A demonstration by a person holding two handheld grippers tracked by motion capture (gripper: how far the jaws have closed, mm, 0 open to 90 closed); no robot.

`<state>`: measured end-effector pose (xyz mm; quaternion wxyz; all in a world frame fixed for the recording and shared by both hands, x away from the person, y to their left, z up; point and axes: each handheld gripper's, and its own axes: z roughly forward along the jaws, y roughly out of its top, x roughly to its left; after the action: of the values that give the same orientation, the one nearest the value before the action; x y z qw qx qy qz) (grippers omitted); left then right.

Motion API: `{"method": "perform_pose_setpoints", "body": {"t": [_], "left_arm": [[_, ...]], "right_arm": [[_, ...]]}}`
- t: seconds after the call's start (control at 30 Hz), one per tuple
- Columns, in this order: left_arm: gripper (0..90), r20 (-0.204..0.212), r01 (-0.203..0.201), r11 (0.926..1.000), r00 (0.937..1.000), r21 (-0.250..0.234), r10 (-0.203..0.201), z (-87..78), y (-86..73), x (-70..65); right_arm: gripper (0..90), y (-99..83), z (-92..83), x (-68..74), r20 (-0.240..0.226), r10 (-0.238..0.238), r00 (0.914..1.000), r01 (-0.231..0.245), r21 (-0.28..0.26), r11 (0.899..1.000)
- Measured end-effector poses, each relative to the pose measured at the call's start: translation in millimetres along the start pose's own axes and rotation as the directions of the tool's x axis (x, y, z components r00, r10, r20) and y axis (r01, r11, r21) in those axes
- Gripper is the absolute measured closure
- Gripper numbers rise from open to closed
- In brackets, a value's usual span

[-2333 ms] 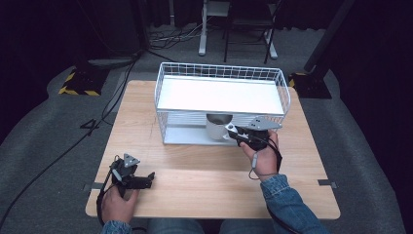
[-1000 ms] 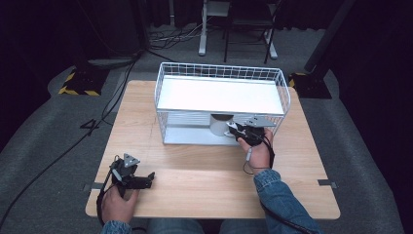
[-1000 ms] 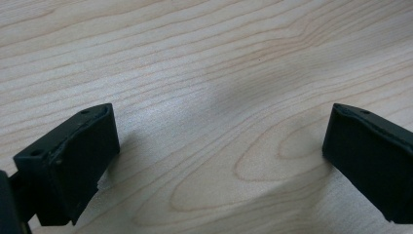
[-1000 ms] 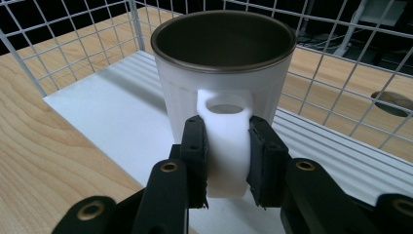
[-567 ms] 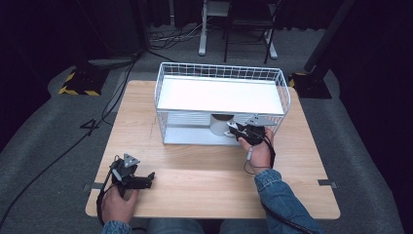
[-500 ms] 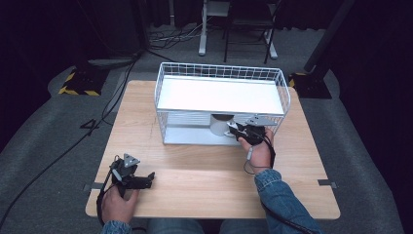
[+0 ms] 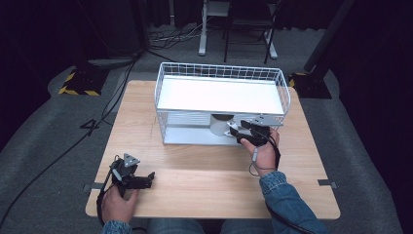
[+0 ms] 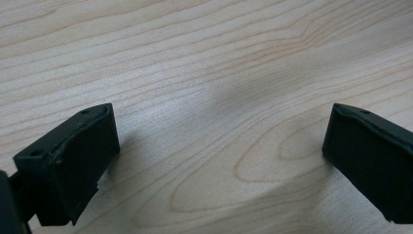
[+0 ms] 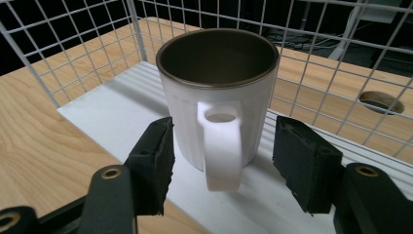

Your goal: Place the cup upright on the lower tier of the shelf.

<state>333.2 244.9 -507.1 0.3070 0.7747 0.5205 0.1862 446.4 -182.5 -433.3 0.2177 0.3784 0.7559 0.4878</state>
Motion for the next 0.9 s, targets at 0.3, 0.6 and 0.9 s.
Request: {"method": "perform_pose_setpoints", "body": {"t": [0.3, 0.6, 0.9], "left_arm": [[0.4, 0.000, 0.000, 1.0000, 1.0000, 0.000, 0.000, 0.0, -0.1, -0.1], [0.4, 0.004, -0.014, 0.9999, 0.9999, 0.003, 0.014, -2.5, -2.5, -0.1], [0.3, 0.004, -0.013, 0.9999, 0.9999, 0.003, 0.013, -2.6, -2.5, -0.2]], "right_arm": [[37.7, 2.5, -34.6, -5.0, -0.035, -0.005, 0.9994, 0.005, 0.004, 1.000], [33.1, -5.4, -71.3, -16.5, -0.058, -0.007, 0.9983, 0.008, 0.021, 1.000], [25.4, -18.7, -105.5, -26.5, -0.059, -0.016, 0.9981, 0.020, 0.066, 0.998]]}}
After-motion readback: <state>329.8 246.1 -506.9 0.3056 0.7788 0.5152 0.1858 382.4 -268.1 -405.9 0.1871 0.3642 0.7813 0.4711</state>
